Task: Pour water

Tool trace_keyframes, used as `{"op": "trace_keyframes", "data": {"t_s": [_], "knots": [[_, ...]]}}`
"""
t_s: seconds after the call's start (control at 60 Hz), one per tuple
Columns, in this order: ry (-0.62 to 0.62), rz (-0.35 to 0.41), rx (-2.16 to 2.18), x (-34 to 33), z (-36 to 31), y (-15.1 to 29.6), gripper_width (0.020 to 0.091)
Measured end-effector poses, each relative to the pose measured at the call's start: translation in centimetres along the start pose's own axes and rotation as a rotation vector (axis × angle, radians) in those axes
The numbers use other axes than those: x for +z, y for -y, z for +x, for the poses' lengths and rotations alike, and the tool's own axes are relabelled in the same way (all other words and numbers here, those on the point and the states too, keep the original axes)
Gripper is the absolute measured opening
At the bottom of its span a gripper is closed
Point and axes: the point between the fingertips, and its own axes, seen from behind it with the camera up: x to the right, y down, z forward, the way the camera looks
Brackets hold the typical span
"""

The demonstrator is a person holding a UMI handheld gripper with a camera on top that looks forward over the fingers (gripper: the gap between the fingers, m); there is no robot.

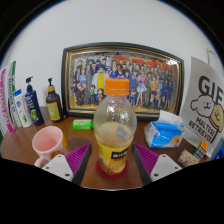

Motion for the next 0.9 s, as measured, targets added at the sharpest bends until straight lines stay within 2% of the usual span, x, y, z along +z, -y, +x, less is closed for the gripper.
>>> {"op": "trace_keyframes", "data": {"t_s": [0.067, 0.117, 0.217, 0.383, 0.6, 0.817, 0.9], "knots": [[-0.013, -0.017, 0.009, -2.0, -0.1, 0.1, 0.087], [-0.032, -0.031, 0.012, -4.0, -0.2, 0.2, 0.0851], [-0.062, -0.061, 0.015, -9.3, -1.2, 0.6, 0.0858], [-0.112, -0.07, 0.018, -20.5, -4.8, 2.0, 0.0859], [-0.155, -0.074, 0.044, -33.0, -10.7, 1.5, 0.0851], [-0.178, -0.059, 0.004, -38.9, -13.1, 0.1, 0.0851], [-0.187, -0.079, 0.003, -39.8, -13.7, -0.5, 0.0852]]}}
